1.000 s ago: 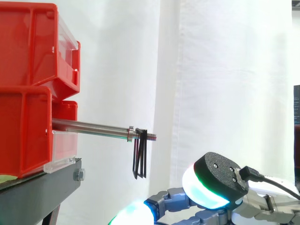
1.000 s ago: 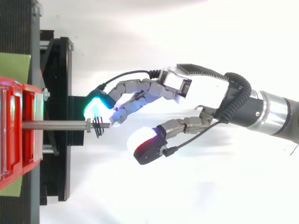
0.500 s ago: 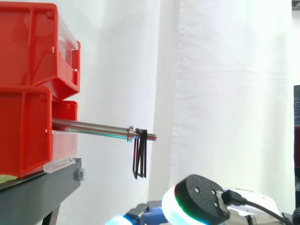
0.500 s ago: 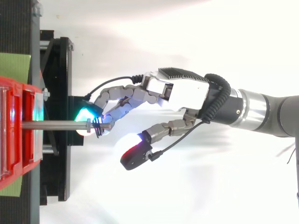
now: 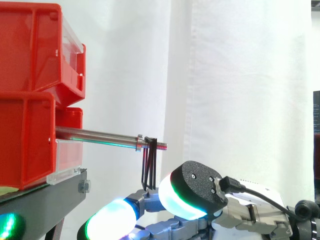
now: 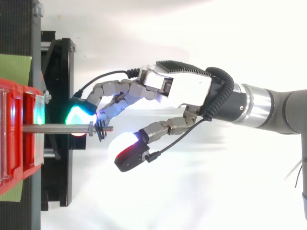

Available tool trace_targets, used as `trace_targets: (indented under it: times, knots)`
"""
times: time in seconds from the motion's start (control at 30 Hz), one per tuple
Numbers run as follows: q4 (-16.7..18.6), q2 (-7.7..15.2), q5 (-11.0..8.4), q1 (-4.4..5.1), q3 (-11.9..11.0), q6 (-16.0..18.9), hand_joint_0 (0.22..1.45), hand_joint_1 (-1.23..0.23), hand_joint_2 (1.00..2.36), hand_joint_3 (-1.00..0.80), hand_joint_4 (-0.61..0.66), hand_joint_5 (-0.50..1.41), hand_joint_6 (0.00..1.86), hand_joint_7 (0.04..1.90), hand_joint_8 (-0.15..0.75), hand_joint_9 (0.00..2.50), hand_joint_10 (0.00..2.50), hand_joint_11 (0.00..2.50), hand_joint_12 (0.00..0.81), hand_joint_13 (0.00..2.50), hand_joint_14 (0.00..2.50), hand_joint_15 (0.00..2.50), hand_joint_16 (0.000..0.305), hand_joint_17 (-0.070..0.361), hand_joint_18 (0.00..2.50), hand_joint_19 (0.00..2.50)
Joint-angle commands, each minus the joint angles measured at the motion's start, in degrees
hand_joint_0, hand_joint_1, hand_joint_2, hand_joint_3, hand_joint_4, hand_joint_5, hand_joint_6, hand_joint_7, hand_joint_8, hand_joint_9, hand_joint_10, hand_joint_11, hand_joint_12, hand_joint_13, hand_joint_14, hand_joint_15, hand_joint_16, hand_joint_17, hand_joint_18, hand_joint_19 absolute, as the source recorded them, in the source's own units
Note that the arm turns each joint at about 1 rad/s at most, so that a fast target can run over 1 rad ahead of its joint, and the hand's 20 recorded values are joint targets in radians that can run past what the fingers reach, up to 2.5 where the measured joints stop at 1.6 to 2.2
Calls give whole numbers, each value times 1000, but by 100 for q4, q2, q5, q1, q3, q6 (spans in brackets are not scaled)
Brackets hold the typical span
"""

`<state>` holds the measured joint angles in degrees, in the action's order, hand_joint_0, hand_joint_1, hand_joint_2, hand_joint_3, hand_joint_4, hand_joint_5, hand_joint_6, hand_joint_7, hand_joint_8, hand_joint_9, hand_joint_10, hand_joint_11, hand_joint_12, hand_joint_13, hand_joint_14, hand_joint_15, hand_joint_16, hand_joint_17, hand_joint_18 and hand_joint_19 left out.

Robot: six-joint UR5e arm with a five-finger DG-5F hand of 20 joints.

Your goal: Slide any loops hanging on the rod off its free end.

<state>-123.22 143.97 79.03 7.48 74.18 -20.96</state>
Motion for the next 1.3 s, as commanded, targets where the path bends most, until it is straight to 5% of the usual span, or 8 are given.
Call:
trace_targets:
  times: [0.0, 0.27, 0.53, 1.27]
  knots:
    - [-17, 0, 121, -53, -44, 4, 574, -637, 1010, -359, 221, -129, 503, 980, 249, 842, 3, 121, 259, 946, 13, 383, 40, 90, 799, 623]
    - [-17, 0, 209, -115, -88, 4, 572, -637, 1009, -369, 224, -128, 503, 978, 250, 848, 4, 123, 261, 949, 13, 380, 40, 90, 802, 624]
    - [-26, -9, 561, -132, -88, 13, 574, -634, 1009, -370, 236, -125, 503, 987, 251, 866, 4, 135, 260, 957, 13, 383, 40, 90, 804, 631]
    - [-70, 0, 587, -150, -255, -5, 603, -639, 1012, -313, 215, -110, 503, 1076, 252, 888, 5, 160, 257, 976, 14, 404, 39, 88, 815, 654]
